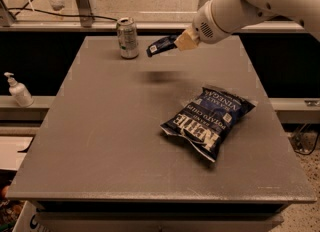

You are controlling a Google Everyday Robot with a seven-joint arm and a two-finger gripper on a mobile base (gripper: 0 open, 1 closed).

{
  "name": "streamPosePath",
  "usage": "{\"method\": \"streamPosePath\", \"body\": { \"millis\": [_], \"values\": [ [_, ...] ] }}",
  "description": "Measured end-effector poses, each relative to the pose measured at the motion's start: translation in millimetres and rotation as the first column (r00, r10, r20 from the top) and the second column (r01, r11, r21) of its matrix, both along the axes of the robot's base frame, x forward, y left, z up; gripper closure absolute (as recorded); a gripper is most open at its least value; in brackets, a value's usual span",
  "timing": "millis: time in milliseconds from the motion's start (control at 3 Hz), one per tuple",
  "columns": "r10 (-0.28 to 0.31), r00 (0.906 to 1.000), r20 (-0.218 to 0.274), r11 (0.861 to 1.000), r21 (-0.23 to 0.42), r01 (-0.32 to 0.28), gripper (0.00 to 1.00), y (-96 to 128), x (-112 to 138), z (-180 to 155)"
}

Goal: Move rxbar blueberry near 7up can

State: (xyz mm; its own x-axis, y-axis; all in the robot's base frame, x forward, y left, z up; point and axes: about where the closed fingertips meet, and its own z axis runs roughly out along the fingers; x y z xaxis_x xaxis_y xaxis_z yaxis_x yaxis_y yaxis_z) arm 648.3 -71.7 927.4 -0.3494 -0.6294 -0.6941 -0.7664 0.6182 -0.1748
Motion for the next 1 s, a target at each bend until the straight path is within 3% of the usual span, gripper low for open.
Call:
{"method": "streamPosePath", "body": {
  "millis": [667,1000],
  "values": [
    [-0.021,0.9996,0.018,1.0,-0.015,0.021,1.0,17.4,10.8,-23.0],
    [-0.051,0.9974,0.051,0.998,-0.03,0.053,1.0,30.2,36.8,-36.2]
  ]
}}
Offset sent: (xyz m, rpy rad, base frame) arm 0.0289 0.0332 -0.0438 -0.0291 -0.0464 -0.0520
